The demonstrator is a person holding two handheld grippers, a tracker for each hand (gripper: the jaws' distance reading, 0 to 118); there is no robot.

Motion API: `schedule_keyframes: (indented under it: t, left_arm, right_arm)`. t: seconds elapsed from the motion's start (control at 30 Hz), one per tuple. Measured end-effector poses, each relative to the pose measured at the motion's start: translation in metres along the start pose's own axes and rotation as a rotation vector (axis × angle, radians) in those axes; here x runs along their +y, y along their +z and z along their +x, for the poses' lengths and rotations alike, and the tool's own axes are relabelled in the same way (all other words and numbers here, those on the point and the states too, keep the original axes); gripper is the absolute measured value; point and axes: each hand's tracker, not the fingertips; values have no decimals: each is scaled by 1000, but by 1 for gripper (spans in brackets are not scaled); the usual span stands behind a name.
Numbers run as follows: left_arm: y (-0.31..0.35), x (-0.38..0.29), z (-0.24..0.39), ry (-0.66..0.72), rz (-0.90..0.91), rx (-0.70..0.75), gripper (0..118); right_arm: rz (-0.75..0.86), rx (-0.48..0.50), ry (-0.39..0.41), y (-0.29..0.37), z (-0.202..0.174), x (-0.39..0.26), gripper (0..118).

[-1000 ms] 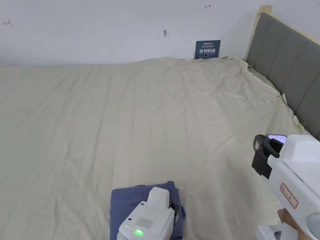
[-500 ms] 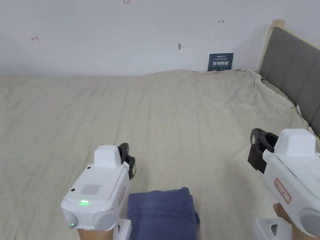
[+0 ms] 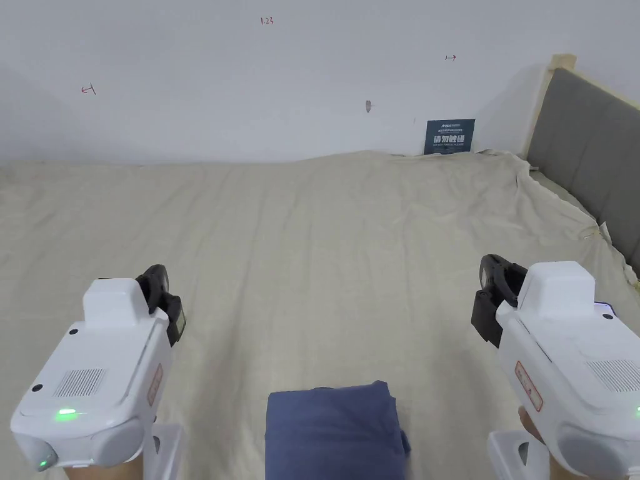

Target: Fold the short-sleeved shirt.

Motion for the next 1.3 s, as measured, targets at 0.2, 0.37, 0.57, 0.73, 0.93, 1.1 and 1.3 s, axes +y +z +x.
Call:
schedule_keyframes:
  t: [0.2, 0.37, 0.57, 0.73, 0.93, 1.1, 1.3]
  left_arm:
    - [7, -3, -9, 4, 14, 15, 0]
    - [6, -8, -11, 2, 8, 14, 0]
    - [3, -16, -11, -6, -9, 0, 0]
    - [0, -24, -10, 7, -38, -17, 0]
    - [-4, -41, -15, 62, -113, -63, 0]
    - [-9, -59, -17, 108, -202, -108, 0]
    - [-15, -84, -17, 157, -289, -120, 0]
  right_arm:
    - [-1, 7, 3, -3, -3, -3, 0]
    - [-11, 23, 6, -9, -10, -9, 0]
    - [-43, 42, 29, -23, -27, -33, 0]
    - [-138, 93, 37, -44, -46, -77, 0]
    - [-308, 149, 41, -74, -63, -145, 0]
    - [-406, 161, 30, -89, -76, -190, 0]
    - [-500, 173, 53, -105, -89, -232, 0]
